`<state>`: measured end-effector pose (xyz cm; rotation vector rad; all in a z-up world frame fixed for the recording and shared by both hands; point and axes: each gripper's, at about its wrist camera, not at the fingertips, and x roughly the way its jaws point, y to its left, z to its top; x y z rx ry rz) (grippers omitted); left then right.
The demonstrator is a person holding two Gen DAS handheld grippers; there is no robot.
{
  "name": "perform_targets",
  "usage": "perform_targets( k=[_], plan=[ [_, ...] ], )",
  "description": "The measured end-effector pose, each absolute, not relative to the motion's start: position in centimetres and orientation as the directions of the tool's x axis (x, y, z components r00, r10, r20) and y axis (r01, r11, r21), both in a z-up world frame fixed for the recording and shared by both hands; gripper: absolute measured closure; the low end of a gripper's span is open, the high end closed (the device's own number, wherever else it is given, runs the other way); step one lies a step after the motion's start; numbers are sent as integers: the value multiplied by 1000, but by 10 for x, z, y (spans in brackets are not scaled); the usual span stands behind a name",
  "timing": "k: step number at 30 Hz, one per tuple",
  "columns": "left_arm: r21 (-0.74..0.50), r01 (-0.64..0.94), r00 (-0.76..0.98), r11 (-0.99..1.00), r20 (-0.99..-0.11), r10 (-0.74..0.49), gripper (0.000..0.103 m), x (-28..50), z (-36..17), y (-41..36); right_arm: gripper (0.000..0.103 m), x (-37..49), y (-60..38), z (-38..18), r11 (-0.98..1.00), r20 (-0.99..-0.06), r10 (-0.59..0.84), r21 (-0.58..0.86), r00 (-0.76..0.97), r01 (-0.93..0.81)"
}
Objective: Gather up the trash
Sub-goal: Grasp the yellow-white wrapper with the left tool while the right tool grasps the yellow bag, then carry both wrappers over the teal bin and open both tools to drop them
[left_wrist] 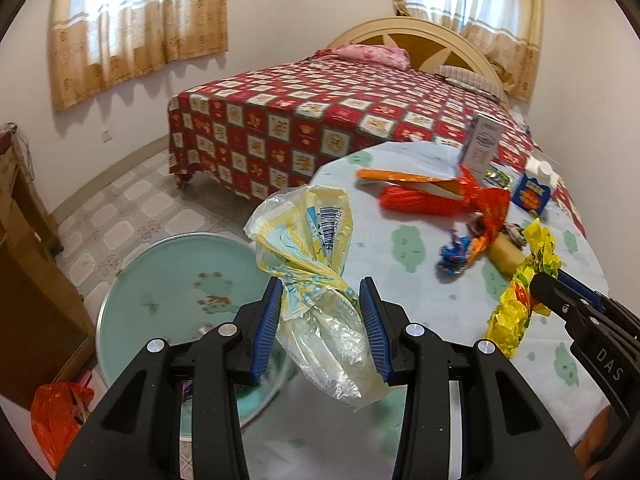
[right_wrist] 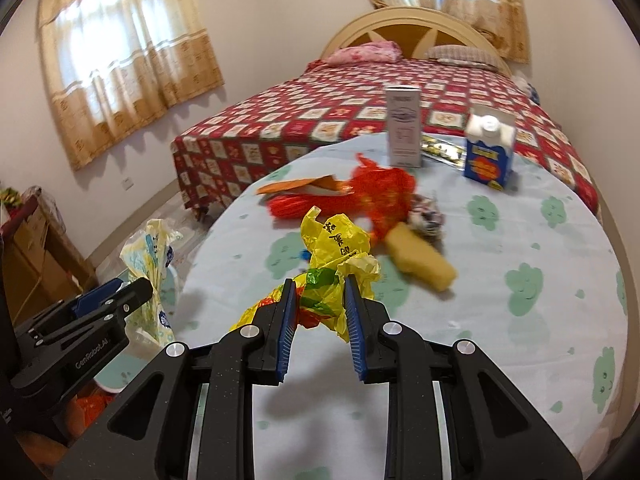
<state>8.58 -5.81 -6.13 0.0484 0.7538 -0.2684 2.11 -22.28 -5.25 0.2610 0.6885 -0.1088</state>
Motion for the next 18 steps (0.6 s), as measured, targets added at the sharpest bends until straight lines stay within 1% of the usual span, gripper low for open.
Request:
perform_targets(
  k=[8,18],
  plan=[
    [-58,186,714,981,-678,-175,63,86,-60,-17,78,31,-189,-53,974,-646,16,181,763,133],
    [-63,132,720,989,-680,-139,63,87,-62,17,78,39,-151,-55,985,-652,61,160,756,59]
  ],
)
